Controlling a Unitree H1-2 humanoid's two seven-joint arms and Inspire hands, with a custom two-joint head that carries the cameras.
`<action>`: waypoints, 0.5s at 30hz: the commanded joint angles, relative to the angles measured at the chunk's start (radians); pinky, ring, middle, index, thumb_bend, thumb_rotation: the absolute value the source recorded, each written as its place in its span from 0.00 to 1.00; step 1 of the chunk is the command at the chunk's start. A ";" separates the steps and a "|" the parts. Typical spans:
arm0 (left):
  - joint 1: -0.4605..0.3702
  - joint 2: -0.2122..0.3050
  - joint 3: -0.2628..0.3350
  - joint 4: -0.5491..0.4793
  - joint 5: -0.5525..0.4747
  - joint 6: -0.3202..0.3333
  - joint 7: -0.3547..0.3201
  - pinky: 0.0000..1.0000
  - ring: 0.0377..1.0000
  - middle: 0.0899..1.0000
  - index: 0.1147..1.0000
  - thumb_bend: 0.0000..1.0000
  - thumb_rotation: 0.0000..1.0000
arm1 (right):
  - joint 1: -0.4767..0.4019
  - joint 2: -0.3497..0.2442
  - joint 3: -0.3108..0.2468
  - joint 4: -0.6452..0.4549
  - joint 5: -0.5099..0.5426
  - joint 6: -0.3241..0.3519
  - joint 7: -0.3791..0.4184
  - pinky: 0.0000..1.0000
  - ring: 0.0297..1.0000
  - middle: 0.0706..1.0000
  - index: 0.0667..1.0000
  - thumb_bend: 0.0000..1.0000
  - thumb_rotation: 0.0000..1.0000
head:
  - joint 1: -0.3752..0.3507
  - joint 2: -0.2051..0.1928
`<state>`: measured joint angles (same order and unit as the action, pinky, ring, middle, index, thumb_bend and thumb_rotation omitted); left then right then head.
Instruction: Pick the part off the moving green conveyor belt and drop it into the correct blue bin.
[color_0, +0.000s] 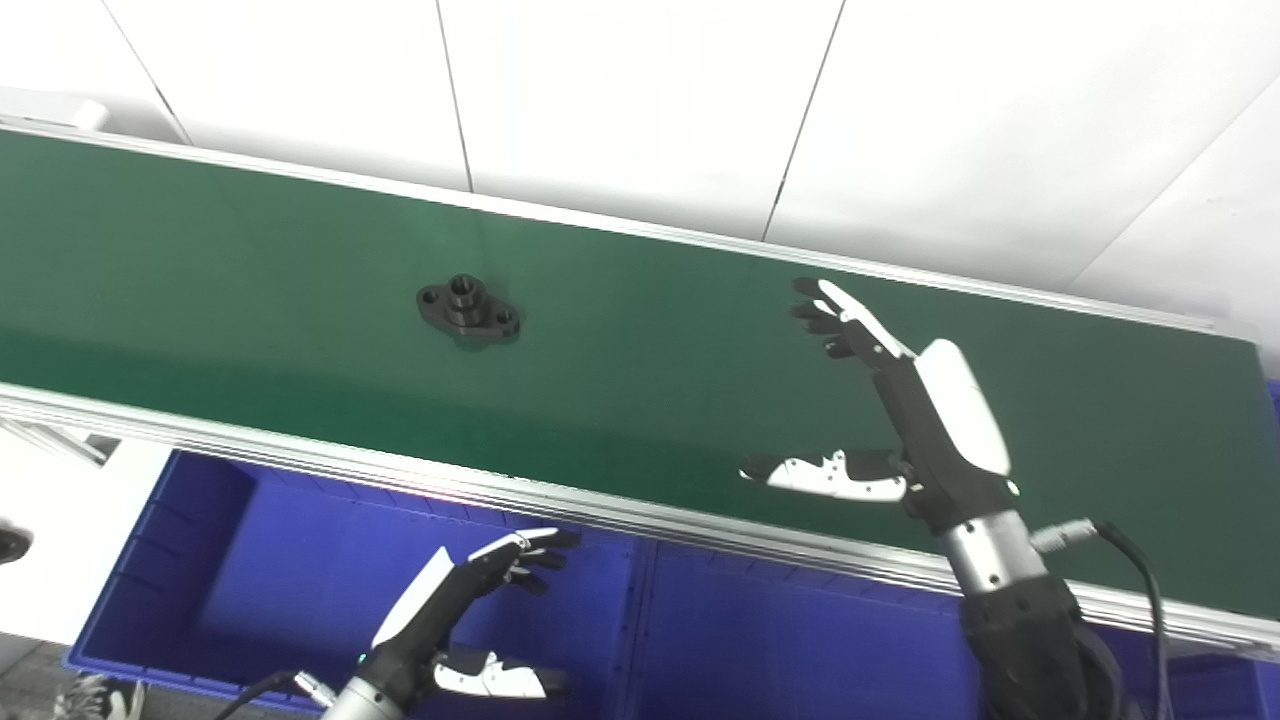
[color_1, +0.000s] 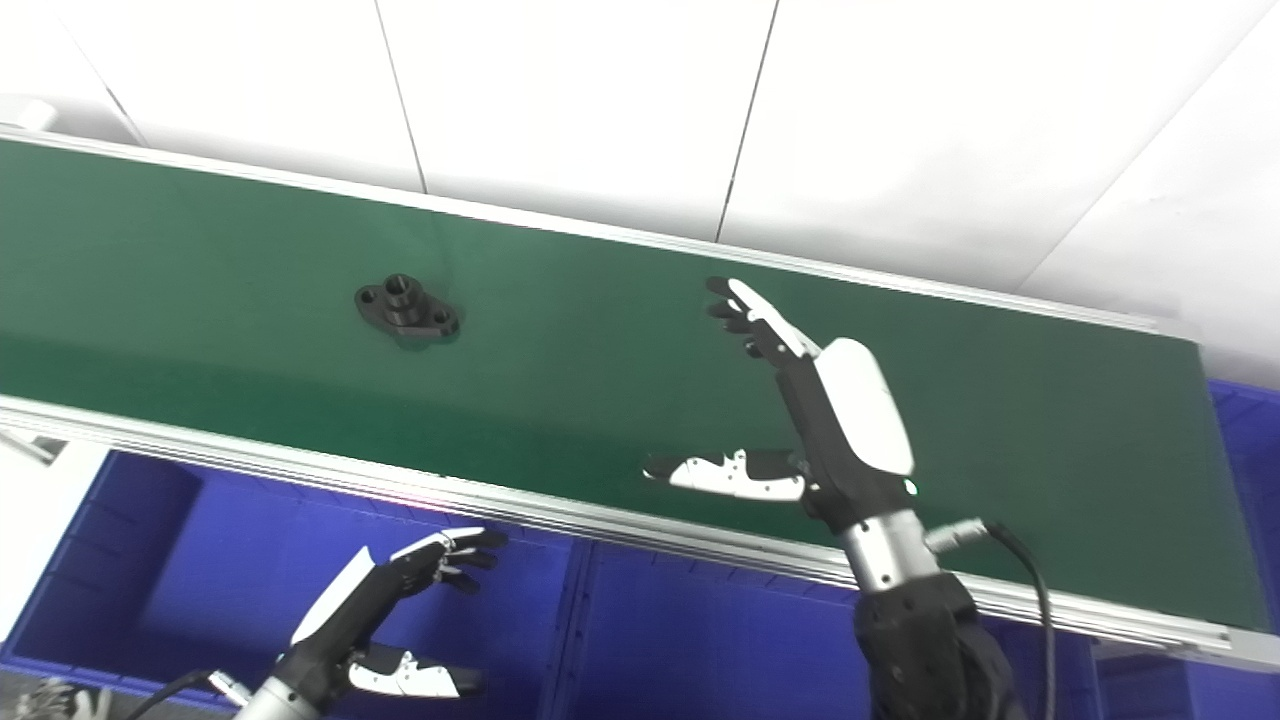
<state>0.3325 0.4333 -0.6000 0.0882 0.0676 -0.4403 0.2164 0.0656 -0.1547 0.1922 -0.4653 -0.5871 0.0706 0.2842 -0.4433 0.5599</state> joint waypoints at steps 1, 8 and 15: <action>-0.001 0.001 0.018 -0.007 -0.004 -0.030 -0.022 0.65 0.76 0.83 0.77 0.88 0.40 | -0.039 0.009 0.008 -0.005 -0.010 -0.012 -0.026 0.72 0.80 0.82 0.89 0.78 0.47 | -0.009 -0.002; -0.002 -0.010 0.046 0.012 -0.003 -0.030 -0.064 0.63 0.76 0.82 0.77 0.88 0.37 | -0.086 0.019 0.034 0.045 -0.057 -0.002 -0.033 0.70 0.79 0.83 0.89 0.79 0.48 | -0.004 -0.017; -0.009 -0.002 0.039 0.024 0.026 -0.030 -0.048 0.63 0.75 0.82 0.75 0.88 0.37 | -0.127 0.030 0.057 0.081 -0.084 0.027 -0.020 0.71 0.79 0.83 0.90 0.79 0.45 | -0.007 -0.033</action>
<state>0.3302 0.4226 -0.5647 0.1220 0.0820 -0.4403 0.1594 -0.0300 -0.1348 0.2453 -0.3659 -0.6649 0.0788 0.2719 -0.4509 0.5262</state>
